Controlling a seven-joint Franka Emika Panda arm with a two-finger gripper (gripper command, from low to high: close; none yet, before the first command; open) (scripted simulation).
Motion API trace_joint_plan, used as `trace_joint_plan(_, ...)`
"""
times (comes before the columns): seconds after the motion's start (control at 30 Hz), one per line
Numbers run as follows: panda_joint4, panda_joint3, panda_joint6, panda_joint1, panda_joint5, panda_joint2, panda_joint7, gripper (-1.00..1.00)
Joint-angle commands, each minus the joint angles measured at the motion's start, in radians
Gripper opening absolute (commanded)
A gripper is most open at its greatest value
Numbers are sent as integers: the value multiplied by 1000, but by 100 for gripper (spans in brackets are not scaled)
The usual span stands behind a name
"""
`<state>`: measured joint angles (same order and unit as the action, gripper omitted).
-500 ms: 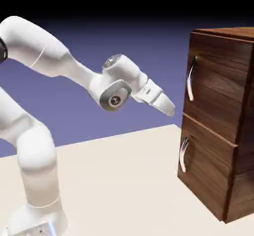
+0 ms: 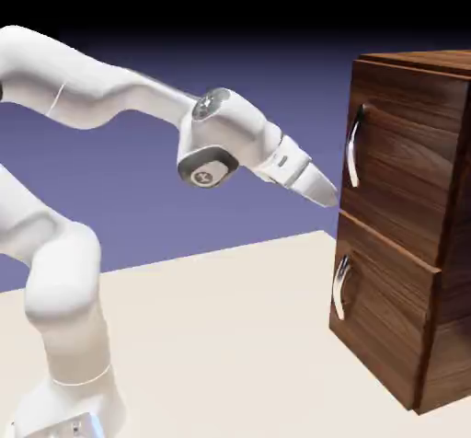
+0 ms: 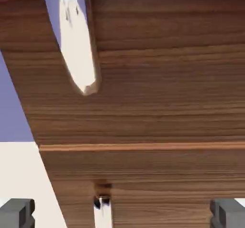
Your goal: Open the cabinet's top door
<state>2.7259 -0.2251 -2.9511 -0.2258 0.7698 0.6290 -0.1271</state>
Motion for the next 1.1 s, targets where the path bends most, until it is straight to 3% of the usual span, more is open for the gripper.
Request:
trace_joint_plan(0.0, -5, -13, 5, -13, 44, 3, 35, 0)
trace_joint_plan(1.07, -157, -420, 160, -443, 1435, 110, 1145, 0)
